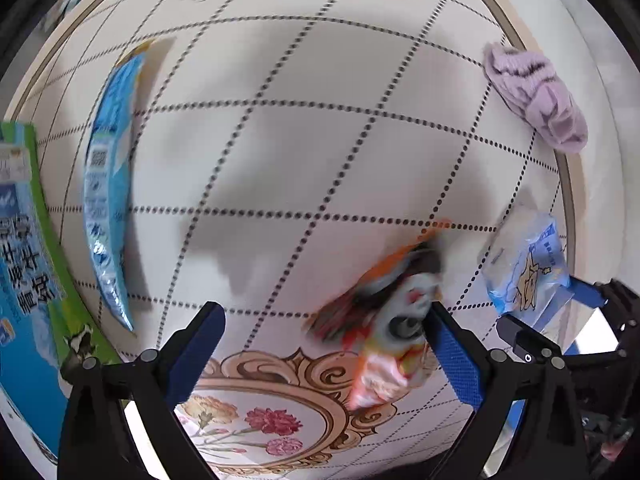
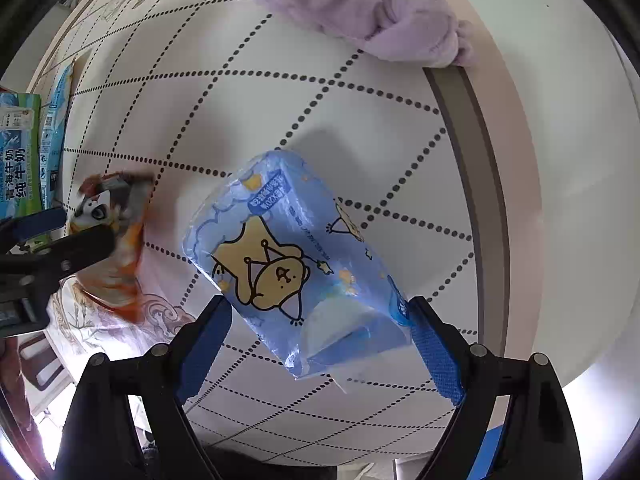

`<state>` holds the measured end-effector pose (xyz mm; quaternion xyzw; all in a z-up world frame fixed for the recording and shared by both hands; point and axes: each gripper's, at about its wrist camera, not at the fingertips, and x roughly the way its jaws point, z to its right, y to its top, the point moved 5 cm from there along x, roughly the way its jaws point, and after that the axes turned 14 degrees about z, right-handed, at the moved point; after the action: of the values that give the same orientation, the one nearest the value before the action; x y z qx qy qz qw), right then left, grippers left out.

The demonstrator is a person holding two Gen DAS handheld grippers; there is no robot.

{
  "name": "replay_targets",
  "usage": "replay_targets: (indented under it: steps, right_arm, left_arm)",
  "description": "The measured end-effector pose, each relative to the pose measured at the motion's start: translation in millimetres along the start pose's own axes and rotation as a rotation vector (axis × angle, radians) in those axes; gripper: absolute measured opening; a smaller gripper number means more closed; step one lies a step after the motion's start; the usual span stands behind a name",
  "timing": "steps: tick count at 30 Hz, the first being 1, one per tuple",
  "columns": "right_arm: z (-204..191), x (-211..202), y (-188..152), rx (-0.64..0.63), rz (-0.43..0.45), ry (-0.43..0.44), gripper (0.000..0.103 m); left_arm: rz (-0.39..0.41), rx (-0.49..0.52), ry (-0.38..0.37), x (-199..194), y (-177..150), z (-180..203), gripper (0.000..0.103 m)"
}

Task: Organize soft objects
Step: 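Grasp the panda snack bag with the left tool while the right tool grasps the blue tissue pack, then carry both packs into the box and open both tools to release them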

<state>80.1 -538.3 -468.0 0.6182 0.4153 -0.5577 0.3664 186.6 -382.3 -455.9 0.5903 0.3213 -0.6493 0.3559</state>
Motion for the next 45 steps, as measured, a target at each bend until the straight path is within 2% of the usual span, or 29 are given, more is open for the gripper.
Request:
replay_targets:
  steps: [5, 12, 17, 21, 24, 27, 30, 32, 36, 37, 41, 45]
  right_arm:
    - [-1.4, -7.0, 2.3, 0.018, 0.005, 0.024, 0.091]
    - [5.9, -12.1, 1.5, 0.027, 0.010, 0.043, 0.091]
    - [-4.4, -22.5, -10.3, -0.040, 0.017, 0.051, 0.091]
    - [-10.7, -28.6, -3.4, -0.139, 0.063, -0.014, 0.094]
    - [-16.7, -18.4, 6.2, -0.164, 0.040, -0.032, 0.094]
    - [-25.2, -6.9, 11.4, -0.172, 0.013, -0.021, 0.094]
    - [-31.1, 1.7, 11.5, -0.171, -0.006, -0.020, 0.093]
    - [-32.8, 6.3, 11.4, -0.166, -0.007, -0.037, 0.094]
    - [-34.2, 11.8, 9.7, -0.142, -0.005, -0.062, 0.092]
    - [-34.1, 12.0, 8.4, -0.140, -0.007, -0.072, 0.085]
    - [-29.9, 11.0, 20.9, -0.126, 0.010, -0.085, 0.072]
    - [-30.5, -2.7, 15.6, -0.083, 0.032, -0.076, 0.058]
  left_arm:
    - [-0.040, -0.071, -0.078, 5.7, -3.8, 10.3, 0.101]
    - [-0.095, -0.205, -0.099, 18.3, -12.1, 8.6, 0.101]
    - [-0.113, -0.310, -0.132, 19.9, -29.9, 1.9, 0.101]
    - [-0.140, -0.361, -0.148, 33.9, -45.1, 4.3, 0.101]
    - [-0.125, -0.380, -0.148, 35.9, -45.3, 2.5, 0.101]
    - [-0.107, -0.349, -0.119, 36.0, -43.8, 4.7, 0.091]
    - [-0.081, -0.303, -0.077, 33.1, -45.6, 8.7, 0.072]
    - [-0.060, -0.273, -0.044, 30.0, -51.2, 13.1, 0.048]
    - [-0.044, -0.273, -0.042, 28.8, -62.2, 13.3, 0.046]
    - [-0.038, -0.271, -0.036, 27.8, -63.1, 13.6, 0.046]
    - [-0.023, -0.256, -0.024, 21.1, -69.3, 14.4, 0.045]
    - [0.003, -0.238, -0.022, 7.7, -72.8, 5.5, 0.044]
